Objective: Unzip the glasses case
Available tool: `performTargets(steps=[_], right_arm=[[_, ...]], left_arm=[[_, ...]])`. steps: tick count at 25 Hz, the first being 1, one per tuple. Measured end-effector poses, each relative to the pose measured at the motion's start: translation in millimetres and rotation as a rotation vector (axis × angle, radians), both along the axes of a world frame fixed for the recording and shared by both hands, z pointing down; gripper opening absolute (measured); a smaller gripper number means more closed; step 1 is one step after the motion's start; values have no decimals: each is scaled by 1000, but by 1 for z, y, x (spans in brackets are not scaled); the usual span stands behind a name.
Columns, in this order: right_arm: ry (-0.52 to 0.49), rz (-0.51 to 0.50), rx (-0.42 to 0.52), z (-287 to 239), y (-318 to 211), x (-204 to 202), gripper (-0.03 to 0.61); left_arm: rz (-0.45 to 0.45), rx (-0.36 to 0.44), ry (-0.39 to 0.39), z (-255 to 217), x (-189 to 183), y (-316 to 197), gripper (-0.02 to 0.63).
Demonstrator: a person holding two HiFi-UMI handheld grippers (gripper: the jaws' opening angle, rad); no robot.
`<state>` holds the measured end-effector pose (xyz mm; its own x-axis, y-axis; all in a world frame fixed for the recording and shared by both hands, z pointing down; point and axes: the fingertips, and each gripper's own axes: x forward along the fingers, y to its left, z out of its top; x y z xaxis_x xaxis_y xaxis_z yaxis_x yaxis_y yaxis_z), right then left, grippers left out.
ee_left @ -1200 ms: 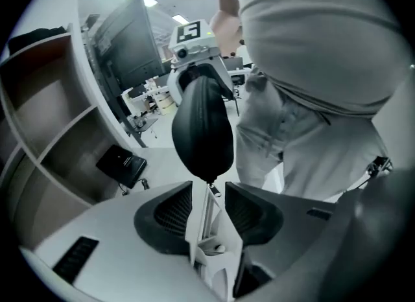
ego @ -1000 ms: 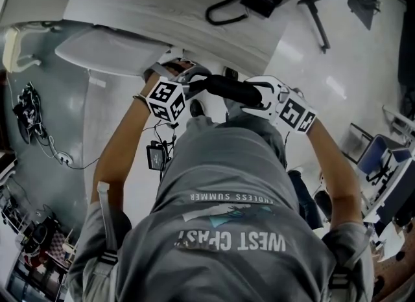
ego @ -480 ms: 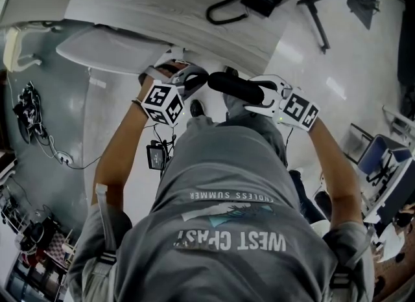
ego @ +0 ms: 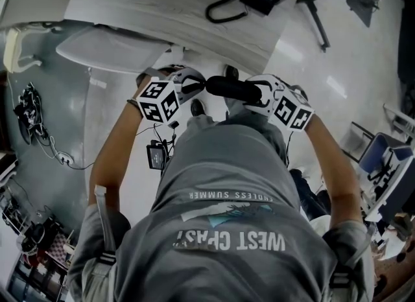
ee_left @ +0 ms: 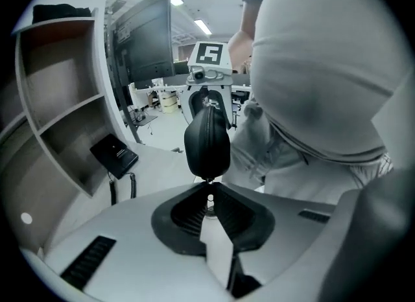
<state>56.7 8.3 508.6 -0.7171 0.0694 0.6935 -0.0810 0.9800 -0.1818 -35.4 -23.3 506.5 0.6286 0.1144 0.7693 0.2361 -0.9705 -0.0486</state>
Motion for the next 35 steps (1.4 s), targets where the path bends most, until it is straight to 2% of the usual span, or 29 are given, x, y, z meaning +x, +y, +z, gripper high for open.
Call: performTargets(steps=[6, 11, 15, 20, 24, 30, 35], right_arm=[[20, -84, 62, 4, 11, -2, 275], [25, -101, 65, 5, 14, -5, 276], [28, -87, 65, 5, 12, -5, 277], [41, -61, 77, 8, 8, -3, 278], [55, -22, 104, 10, 1, -2, 278], [66, -6, 127, 11, 0, -2, 278], [47, 9, 127, 8, -2, -4, 276]], left_arm=[[105, -161, -21, 3, -10, 28, 25], [95, -295, -4, 0, -17, 36, 35], [6, -374, 38, -1, -16, 30, 35], [-111, -445, 51, 2, -14, 21, 29], [-275, -506, 100, 5, -11, 5, 29], [-498, -626, 233, 0, -12, -14, 26], [-529, -641, 253, 2, -8, -14, 26]])
